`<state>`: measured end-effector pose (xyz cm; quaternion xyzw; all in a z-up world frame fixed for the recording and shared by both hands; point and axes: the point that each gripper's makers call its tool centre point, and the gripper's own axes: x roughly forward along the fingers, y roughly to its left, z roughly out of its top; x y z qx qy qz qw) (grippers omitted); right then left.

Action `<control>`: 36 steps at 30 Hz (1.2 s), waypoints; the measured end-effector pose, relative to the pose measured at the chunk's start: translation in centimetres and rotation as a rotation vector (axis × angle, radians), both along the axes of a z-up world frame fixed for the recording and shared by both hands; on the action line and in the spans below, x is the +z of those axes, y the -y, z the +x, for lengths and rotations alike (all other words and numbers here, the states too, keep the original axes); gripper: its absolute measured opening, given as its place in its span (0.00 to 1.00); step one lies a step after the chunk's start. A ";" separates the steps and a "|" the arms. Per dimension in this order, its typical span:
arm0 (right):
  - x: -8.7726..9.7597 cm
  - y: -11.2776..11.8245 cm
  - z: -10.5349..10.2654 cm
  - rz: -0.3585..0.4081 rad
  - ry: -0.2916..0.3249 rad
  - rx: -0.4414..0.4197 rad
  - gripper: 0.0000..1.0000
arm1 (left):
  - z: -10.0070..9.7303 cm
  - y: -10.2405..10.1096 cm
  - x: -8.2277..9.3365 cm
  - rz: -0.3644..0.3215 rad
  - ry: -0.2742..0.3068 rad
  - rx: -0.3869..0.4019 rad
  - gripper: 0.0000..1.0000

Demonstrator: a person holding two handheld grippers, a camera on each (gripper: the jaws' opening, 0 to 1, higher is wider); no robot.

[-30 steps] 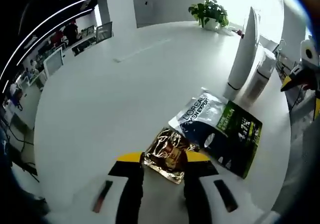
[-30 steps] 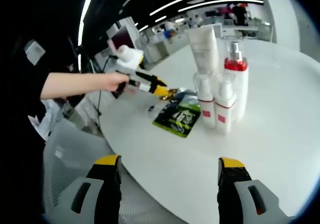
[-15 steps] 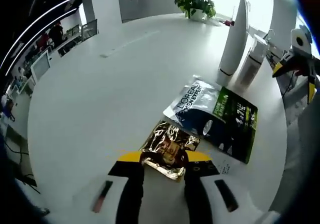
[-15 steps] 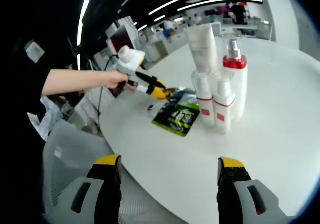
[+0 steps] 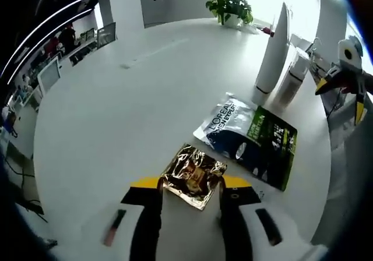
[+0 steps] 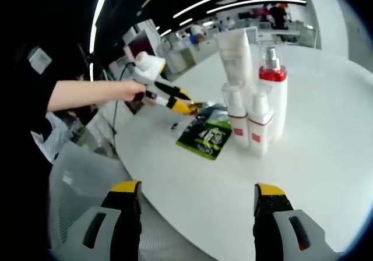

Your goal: Arrange the skincare products in the storage area until every visible bottle or jar stands upright without overlapping.

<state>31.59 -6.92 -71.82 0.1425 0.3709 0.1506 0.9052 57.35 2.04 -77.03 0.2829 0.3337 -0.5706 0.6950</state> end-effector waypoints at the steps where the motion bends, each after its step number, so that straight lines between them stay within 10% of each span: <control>1: 0.0 0.0 0.0 0.000 0.001 -0.002 0.82 | 0.0 -0.2 0.3 -0.004 0.003 0.005 0.39; 14: 0.9 1.4 -0.8 -0.089 0.015 -0.015 0.94 | -4.9 -3.2 6.8 -0.173 0.006 0.135 0.56; 26: 1.8 2.6 -3.2 -0.137 0.040 -0.018 0.99 | -11.8 -10.1 8.7 -0.202 -0.100 0.293 0.81; 36: 2.6 3.5 -4.1 -0.220 0.127 -0.113 0.99 | -16.2 -11.7 10.2 -0.331 0.017 0.307 0.96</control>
